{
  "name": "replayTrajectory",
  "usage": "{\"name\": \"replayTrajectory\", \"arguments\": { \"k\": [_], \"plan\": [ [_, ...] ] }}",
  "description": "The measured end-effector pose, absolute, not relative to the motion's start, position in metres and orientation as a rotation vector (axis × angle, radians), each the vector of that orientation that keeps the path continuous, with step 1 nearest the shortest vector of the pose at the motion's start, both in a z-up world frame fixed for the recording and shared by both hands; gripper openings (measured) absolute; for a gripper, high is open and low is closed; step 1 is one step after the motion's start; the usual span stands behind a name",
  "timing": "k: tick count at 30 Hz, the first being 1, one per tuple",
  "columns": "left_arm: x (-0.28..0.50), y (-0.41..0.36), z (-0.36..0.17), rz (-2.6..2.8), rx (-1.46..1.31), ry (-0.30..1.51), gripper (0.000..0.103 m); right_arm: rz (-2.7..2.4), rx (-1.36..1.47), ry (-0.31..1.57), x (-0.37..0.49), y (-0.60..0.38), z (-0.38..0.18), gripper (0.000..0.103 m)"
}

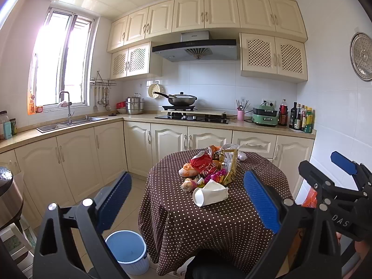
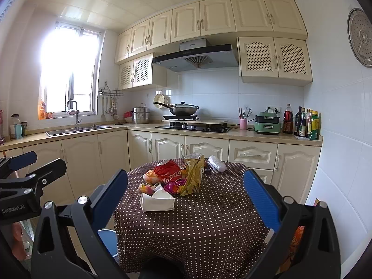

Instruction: Collect trash

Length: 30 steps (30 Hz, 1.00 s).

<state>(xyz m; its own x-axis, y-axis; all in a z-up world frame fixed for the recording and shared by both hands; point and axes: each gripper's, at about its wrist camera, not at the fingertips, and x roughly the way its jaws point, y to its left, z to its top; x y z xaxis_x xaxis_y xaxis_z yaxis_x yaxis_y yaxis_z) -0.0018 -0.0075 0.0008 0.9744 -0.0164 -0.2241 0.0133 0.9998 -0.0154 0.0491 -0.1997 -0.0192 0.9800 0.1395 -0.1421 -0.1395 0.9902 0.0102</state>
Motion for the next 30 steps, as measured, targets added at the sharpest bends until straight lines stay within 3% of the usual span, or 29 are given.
{"name": "replayTrajectory", "arguments": {
  "k": [30],
  "plan": [
    [0.0004,-0.0077,-0.0042,-0.02,-0.012,0.236,0.095,0.142,0.009,0.164,0.0547,-0.2018,-0.0265,0.096]
  ]
}}
